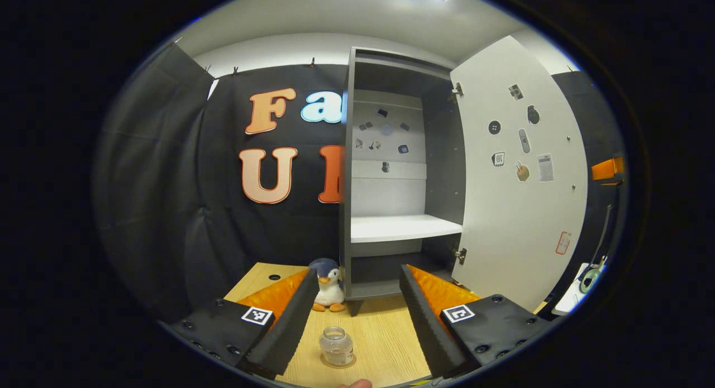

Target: Open the cabinet door with the right hand, grasp the bottle in the cabinet with the left hand and place it on the coaster, then close the cabinet door with the right hand.

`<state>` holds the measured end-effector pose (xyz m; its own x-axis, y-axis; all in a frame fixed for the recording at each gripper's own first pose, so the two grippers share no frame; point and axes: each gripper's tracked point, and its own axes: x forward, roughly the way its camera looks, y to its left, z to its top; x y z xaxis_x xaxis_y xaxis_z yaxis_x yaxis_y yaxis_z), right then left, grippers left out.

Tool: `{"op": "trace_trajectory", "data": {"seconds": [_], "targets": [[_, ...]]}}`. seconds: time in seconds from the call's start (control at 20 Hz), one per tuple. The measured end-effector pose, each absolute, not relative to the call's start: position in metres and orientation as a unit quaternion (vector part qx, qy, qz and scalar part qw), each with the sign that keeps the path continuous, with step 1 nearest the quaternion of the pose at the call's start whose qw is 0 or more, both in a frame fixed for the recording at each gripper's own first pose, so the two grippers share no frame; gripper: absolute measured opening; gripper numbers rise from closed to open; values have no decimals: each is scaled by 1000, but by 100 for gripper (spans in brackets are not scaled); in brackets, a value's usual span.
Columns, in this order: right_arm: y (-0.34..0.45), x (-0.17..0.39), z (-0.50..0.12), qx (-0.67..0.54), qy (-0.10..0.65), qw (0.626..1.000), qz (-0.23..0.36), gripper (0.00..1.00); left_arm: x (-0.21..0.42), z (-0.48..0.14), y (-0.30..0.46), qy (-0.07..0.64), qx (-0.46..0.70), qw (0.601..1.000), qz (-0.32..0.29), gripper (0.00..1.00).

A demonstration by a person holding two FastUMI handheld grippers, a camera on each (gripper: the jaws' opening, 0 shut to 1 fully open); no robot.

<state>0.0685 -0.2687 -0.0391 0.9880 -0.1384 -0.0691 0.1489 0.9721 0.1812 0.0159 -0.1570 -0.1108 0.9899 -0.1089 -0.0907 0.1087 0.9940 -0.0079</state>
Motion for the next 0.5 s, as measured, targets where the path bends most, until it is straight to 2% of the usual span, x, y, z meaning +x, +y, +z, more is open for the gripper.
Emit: {"op": "trace_trajectory", "data": {"seconds": [0.05,0.1,0.25,0.3,0.35,0.4,0.5], "targets": [[-272,75,-41,95,33,992,-69,74,17,-111,-159,46,-1,998,-53,95],[-273,80,-43,98,34,993,-62,68,19,-110,-159,45,3,998,-49,95],[-276,88,-51,101,39,993,-48,69,22,-113,-160,49,8,998,-43,95],[-274,90,-51,99,38,993,-46,77,23,-114,-160,51,7,998,-43,95],[-274,93,-49,92,36,994,-45,78,24,-114,-159,51,8,998,-41,95],[-272,92,-49,88,37,994,-44,71,25,-114,-157,51,10,998,-37,95],[-266,93,-46,88,35,995,-44,71,26,-115,-159,52,11,998,-38,95]]}}
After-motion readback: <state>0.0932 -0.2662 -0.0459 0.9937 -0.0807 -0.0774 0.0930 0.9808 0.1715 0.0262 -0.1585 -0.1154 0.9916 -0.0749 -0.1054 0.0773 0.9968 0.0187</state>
